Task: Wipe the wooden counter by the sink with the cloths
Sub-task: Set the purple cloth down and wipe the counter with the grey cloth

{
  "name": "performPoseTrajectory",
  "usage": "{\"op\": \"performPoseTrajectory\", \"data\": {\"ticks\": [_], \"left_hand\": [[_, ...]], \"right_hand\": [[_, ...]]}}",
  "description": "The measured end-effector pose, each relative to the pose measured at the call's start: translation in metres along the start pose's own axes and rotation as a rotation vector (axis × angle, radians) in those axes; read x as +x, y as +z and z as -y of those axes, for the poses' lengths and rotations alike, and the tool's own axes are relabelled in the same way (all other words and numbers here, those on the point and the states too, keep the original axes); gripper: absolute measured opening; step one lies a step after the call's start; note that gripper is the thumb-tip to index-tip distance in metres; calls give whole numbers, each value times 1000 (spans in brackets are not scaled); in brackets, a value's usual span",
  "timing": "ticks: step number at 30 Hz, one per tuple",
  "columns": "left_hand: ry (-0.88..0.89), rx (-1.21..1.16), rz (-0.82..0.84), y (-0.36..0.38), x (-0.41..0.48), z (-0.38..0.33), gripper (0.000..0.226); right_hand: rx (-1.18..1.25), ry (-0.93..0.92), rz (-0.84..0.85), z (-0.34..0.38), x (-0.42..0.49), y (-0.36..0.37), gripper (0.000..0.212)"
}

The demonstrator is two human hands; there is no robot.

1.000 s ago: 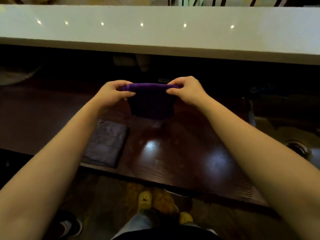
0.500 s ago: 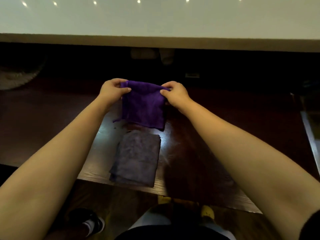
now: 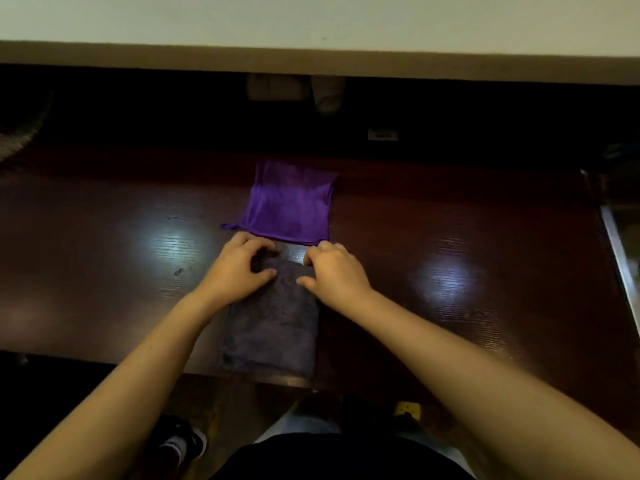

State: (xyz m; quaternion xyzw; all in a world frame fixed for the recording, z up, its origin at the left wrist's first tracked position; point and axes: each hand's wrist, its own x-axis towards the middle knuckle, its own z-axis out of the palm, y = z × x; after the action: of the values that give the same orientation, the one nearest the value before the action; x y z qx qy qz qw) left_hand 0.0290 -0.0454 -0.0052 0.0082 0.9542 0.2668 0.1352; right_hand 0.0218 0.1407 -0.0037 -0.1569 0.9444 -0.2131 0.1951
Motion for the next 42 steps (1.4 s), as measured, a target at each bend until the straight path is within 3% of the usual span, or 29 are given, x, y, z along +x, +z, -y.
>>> {"op": "performPoseTrajectory", "data": {"ticks": [3, 7, 10, 13, 15, 17, 21, 24, 28, 31, 33, 35, 37, 39, 41, 42], "left_hand": [[-5, 39, 151, 4, -1, -4, 52], [-8, 129, 294, 2, 0, -15, 35], [0, -89, 307, -6, 1, -30, 22], [27, -375, 313, -18, 3, -56, 17], [97, -437, 307, -22, 8, -78, 15], [174, -469, 261, -25, 15, -102, 19], [330, -448, 60, -30, 25, -137, 22], [398, -436, 4, -23, 25, -139, 20], [385, -366, 99, 7, 12, -120, 21], [321, -356, 337, 22, -3, -94, 19], [250, -496, 448, 25, -10, -77, 15], [162, -672, 341, 27, -7, -66, 14], [88, -720, 91, 28, 4, -57, 14], [52, -548, -187, 29, 16, -50, 15], [83, -250, -398, 32, 20, -41, 17], [106, -115, -447, 36, 19, -36, 21]], "right_hand": [[1, 10, 49, -2, -5, 3, 40], [42, 14, 118, -14, -12, -4, 27], [240, 56, 134, -28, -20, -21, 24], [637, 135, 101, -43, -34, -47, 19], [737, 140, 115, -54, -41, -70, 30], [620, 117, 46, -64, -45, -95, 33], [539, 82, -313, -76, -56, -134, 21], [513, 25, -404, -84, -66, -135, 18], [417, -4, -327, -94, -81, -93, 16], [301, -24, -150, -103, -96, -53, 19], [162, -86, -26, -107, -106, -35, 20], [54, -185, 66, -107, -109, -29, 16], [50, -183, 56, -104, -104, -30, 17], [96, -62, -133, -102, -91, -32, 15], [-59, 21, -352, -101, -73, -27, 19], [-139, 31, -361, -99, -65, -22, 29]]}}
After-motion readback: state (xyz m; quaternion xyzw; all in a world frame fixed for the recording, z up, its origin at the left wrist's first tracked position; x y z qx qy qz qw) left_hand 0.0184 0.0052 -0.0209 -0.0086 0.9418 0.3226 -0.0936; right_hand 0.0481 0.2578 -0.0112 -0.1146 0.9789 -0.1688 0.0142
